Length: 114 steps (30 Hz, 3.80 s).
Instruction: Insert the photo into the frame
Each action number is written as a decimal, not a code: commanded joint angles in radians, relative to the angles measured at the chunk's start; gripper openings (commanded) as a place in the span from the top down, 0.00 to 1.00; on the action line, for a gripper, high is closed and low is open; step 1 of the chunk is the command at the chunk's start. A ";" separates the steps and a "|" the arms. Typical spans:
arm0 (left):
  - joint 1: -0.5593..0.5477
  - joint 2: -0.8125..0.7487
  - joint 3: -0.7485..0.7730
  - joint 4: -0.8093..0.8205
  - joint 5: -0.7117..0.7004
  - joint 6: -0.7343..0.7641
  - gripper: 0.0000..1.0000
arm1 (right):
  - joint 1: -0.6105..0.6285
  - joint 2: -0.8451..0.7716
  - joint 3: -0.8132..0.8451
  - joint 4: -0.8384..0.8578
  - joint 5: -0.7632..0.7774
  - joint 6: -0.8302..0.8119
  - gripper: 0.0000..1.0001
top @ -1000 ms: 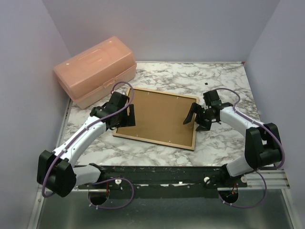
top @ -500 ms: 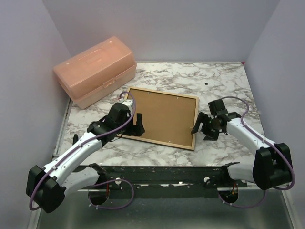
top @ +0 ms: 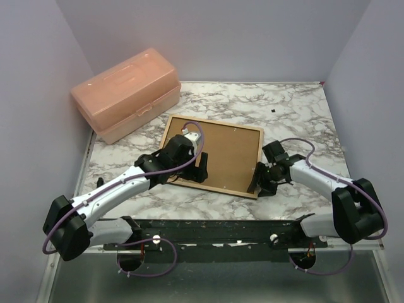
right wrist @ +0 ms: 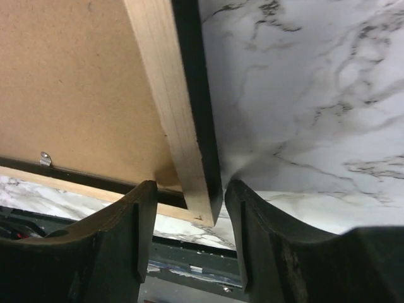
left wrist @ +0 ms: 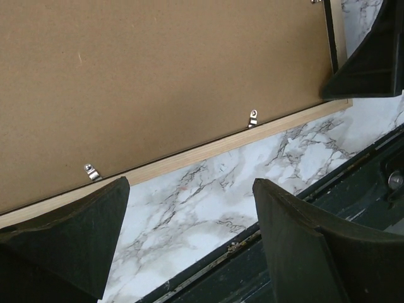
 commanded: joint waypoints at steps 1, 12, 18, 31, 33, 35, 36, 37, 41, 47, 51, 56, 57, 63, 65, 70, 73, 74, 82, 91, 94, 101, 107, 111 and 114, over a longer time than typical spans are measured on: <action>-0.045 0.036 0.060 0.001 -0.076 0.028 0.17 | 0.052 0.061 -0.014 0.042 0.053 0.053 0.48; -0.121 0.071 0.064 0.031 -0.063 0.146 0.16 | 0.062 0.015 0.118 -0.063 0.081 0.020 1.00; -0.181 0.046 0.040 0.082 -0.058 0.287 0.15 | 0.062 -0.028 0.220 -0.168 0.010 -0.021 0.99; -0.335 0.043 0.058 0.095 -0.326 0.513 0.16 | 0.062 -0.096 0.463 -0.338 -0.137 -0.061 1.00; -0.367 0.053 0.057 0.103 -0.422 0.538 0.16 | 0.062 -0.100 0.488 -0.349 -0.153 -0.062 1.00; -0.398 0.068 0.055 0.113 -0.517 0.557 0.17 | 0.062 -0.106 0.507 -0.358 -0.165 -0.064 1.00; -0.407 0.075 0.055 0.116 -0.548 0.567 0.18 | 0.062 -0.109 0.516 -0.360 -0.171 -0.064 1.00; -0.416 0.087 0.055 0.123 -0.589 0.574 0.18 | 0.062 -0.110 0.521 -0.363 -0.176 -0.064 0.99; -0.435 0.145 0.071 0.140 -0.695 0.604 0.20 | 0.062 -0.119 0.549 -0.371 -0.221 -0.060 1.00; -0.458 0.242 0.101 0.163 -0.873 0.654 0.31 | 0.062 -0.128 0.582 -0.387 -0.221 -0.050 1.00; -0.474 0.267 0.120 0.163 -0.933 0.673 0.47 | 0.062 -0.128 0.574 -0.386 -0.207 -0.047 1.00; -0.492 0.274 0.133 0.136 -0.956 0.672 0.62 | 0.062 -0.128 0.563 -0.381 -0.169 -0.052 0.97; -0.494 0.272 0.136 0.128 -0.957 0.668 0.62 | 0.061 -0.132 0.564 -0.377 -0.153 -0.055 0.95; -0.496 0.223 0.145 0.075 -0.935 0.661 0.69 | 0.062 -0.177 0.628 -0.354 -0.051 -0.078 0.40; -0.496 0.193 0.151 0.054 -0.917 0.660 0.69 | 0.061 -0.201 0.650 -0.334 -0.012 -0.098 0.26; -0.495 0.112 0.187 -0.022 -0.851 0.636 0.69 | 0.062 -0.267 0.682 -0.264 0.079 -0.183 0.13; -0.494 0.037 0.207 -0.062 -0.771 0.628 0.69 | 0.061 -0.330 0.666 -0.163 0.060 -0.265 0.13; -0.494 0.015 0.210 -0.071 -0.748 0.632 0.69 | 0.061 -0.357 0.658 -0.130 0.057 -0.288 0.13; -0.488 -0.101 0.263 -0.196 -0.562 0.597 0.73 | 0.062 -0.596 0.455 0.302 -0.214 -0.583 0.14; -0.486 -0.132 0.284 -0.242 -0.438 0.559 0.74 | 0.062 -0.793 0.145 0.698 -0.683 -0.973 0.00; -0.486 -0.137 0.290 -0.242 -0.409 0.553 0.74 | 0.062 -0.733 0.150 0.658 -0.830 -1.076 0.00; -0.486 -0.156 0.303 -0.243 -0.361 0.535 0.74 | 0.061 -0.573 0.149 0.651 -1.015 -1.197 0.04; -0.486 -0.182 0.306 -0.217 -0.323 0.516 0.74 | 0.066 -0.524 0.028 1.009 -1.055 -0.989 0.20; -0.486 -0.181 0.315 -0.214 -0.293 0.508 0.74 | 0.097 -0.477 -0.048 1.302 -1.029 -0.822 0.27; -0.486 -0.172 0.323 -0.217 -0.282 0.506 0.74 | 0.141 -0.436 -0.037 1.346 -1.011 -0.816 0.30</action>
